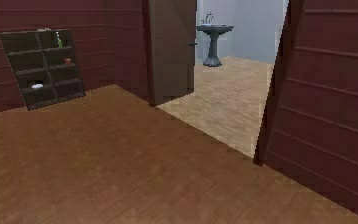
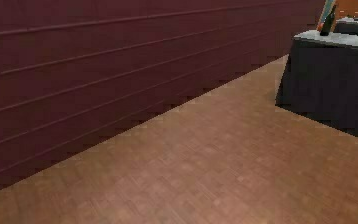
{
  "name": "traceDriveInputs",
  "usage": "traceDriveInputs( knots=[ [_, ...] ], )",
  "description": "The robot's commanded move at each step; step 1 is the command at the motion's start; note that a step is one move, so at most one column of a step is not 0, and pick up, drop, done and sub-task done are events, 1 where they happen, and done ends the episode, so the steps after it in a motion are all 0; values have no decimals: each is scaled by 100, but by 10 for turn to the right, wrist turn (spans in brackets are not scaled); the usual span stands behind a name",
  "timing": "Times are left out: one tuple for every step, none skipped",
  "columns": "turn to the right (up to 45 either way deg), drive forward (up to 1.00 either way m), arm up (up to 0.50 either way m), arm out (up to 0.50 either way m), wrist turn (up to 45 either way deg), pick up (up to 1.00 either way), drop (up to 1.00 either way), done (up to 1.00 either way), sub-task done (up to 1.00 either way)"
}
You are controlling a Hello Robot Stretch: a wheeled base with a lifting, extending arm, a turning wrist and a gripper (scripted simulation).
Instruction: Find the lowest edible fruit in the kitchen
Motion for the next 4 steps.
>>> traceDriveInputs(
  knots=[
    [0,20,0,0,0,0,0,0,0],
    [-390,0,0,0,0,0,0,0,0],
    [0,100,0,0,0,0,0,0,0],
    [0,100,0,0,0,0,0,0,0]
  ],
)
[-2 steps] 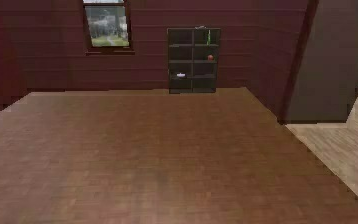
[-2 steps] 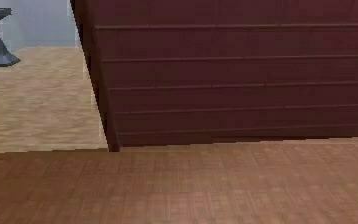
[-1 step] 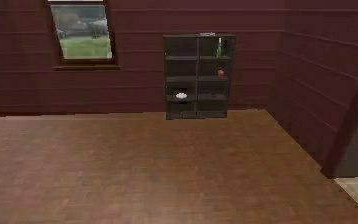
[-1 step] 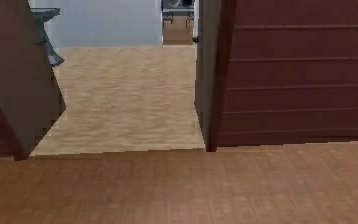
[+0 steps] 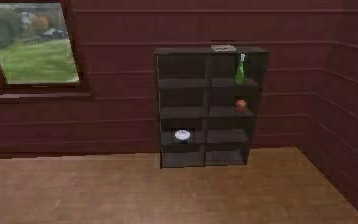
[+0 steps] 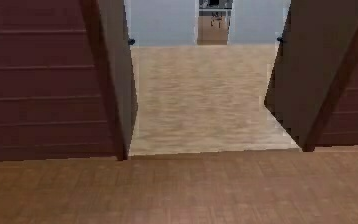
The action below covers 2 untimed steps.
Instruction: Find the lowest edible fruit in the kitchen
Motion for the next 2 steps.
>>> traceDriveInputs(
  knots=[
    [0,95,0,0,0,0,0,0,0],
    [360,0,0,0,0,0,0,0,0]
  ],
)
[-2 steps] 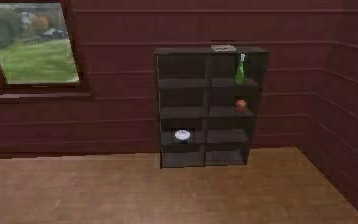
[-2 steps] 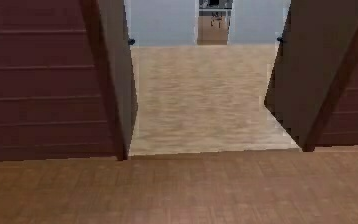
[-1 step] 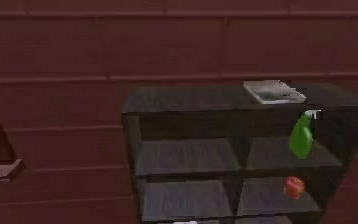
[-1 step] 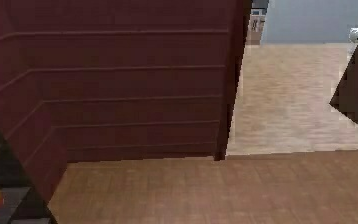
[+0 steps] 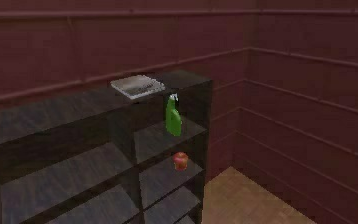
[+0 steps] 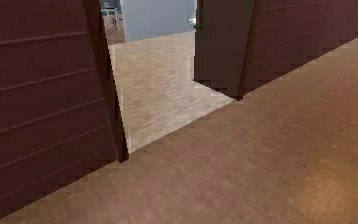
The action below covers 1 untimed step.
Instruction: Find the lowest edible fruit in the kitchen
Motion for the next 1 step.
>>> traceDriveInputs(
  knots=[
    [0,0,0,0,0,0,0,100,0]
  ],
)
